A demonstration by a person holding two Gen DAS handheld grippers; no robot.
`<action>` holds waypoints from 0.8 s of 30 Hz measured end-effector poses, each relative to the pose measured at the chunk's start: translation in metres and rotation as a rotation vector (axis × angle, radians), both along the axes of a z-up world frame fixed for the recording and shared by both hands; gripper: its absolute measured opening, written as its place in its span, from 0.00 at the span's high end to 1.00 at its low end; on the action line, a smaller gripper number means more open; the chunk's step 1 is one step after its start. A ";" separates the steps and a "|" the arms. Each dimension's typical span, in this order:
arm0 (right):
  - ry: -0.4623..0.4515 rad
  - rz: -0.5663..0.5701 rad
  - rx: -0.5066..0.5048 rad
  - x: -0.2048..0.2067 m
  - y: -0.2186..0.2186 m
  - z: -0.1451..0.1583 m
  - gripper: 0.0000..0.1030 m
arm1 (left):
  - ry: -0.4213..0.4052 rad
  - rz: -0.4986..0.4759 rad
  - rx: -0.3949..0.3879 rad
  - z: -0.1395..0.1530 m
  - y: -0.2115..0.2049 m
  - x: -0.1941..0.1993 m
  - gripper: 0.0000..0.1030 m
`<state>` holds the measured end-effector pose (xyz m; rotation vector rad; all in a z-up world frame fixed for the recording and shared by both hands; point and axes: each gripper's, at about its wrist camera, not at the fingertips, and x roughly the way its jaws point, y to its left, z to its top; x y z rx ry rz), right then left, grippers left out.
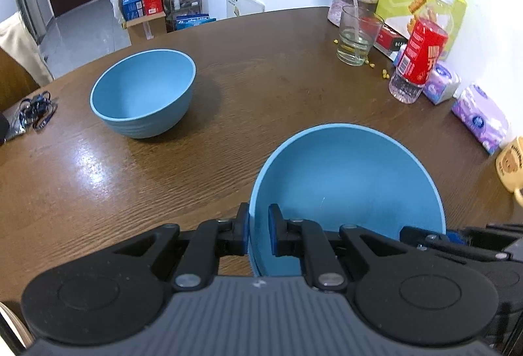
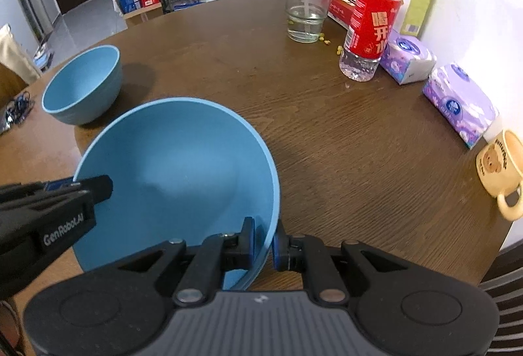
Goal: Organize plates and bowls
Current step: 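Lift and carry the blue bowl with both tools toward the placed bowl, then lower the held bowl into the placed blue bowl with both tools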
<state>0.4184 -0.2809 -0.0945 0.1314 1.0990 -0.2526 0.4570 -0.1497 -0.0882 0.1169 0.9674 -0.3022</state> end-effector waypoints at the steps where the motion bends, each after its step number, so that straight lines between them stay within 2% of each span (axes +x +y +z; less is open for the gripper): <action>1: -0.001 0.004 -0.007 0.000 0.001 0.000 0.90 | -0.001 -0.001 0.006 -0.001 0.000 0.000 0.88; 13: 0.000 0.060 -0.099 -0.002 0.015 -0.001 0.90 | 0.019 -0.002 0.021 -0.009 0.001 -0.004 0.88; 18: 0.013 0.095 -0.183 -0.004 0.025 -0.005 0.90 | 0.016 -0.008 0.028 -0.009 0.000 -0.007 0.88; 24: 0.018 0.105 -0.188 -0.003 0.026 -0.007 0.90 | 0.025 -0.002 0.025 -0.011 0.002 -0.007 0.88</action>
